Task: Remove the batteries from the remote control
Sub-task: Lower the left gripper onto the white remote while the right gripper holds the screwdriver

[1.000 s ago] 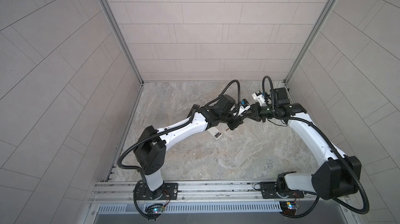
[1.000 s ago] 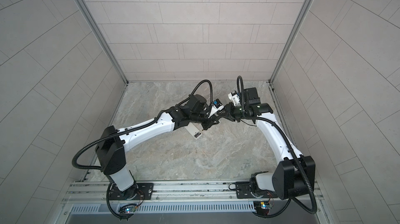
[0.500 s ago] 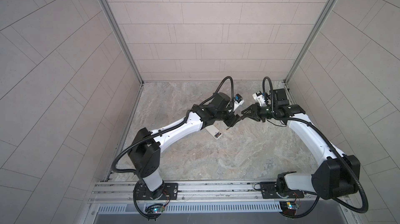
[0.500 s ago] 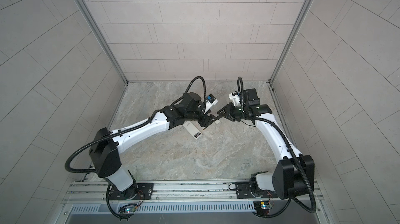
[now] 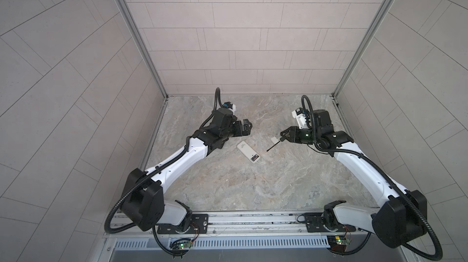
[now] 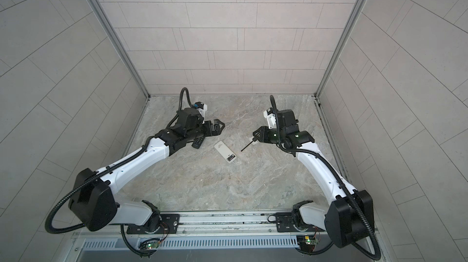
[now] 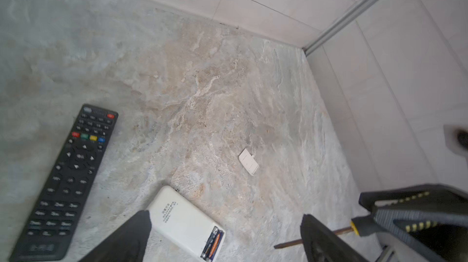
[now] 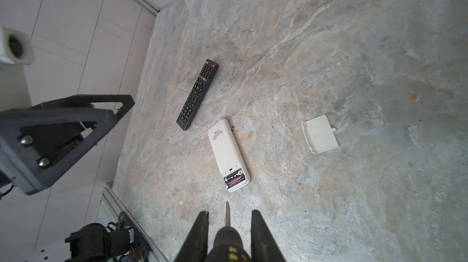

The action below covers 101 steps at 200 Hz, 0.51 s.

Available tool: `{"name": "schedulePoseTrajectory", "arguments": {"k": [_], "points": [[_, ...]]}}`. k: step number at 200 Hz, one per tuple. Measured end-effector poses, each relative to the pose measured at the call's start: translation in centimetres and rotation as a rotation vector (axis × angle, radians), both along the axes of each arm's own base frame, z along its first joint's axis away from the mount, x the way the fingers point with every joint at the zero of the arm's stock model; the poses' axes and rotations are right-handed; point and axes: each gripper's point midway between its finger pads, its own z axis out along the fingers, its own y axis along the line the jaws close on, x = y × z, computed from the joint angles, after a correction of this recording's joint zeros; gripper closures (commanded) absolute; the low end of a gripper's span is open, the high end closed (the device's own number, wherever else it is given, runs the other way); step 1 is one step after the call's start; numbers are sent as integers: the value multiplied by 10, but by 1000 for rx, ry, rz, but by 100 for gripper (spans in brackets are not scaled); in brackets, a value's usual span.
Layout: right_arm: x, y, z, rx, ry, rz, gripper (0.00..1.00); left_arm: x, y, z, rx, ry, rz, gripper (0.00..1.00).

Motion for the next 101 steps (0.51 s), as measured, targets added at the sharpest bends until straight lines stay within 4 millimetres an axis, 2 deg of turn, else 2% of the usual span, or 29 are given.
{"name": "schedulePoseTrajectory", "arguments": {"k": [19,28,40,74,88,101], "points": [[0,8,-3,-34,-25,25,81,1,18,-32,-47,94,87,0],[2,10,-6,-46,-34,31,81,5,21,-37,-37,119,107,0],[4,12,-12,-61,-35,34,81,8,20,-35,-5,142,119,0],[10,14,-37,-101,-3,39,81,23,-3,0,-10,166,122,0],[11,17,-45,-114,6,48,81,21,-7,-6,-22,215,144,2],[11,20,-48,-121,-2,58,80,13,-6,-27,5,297,187,2]]}}
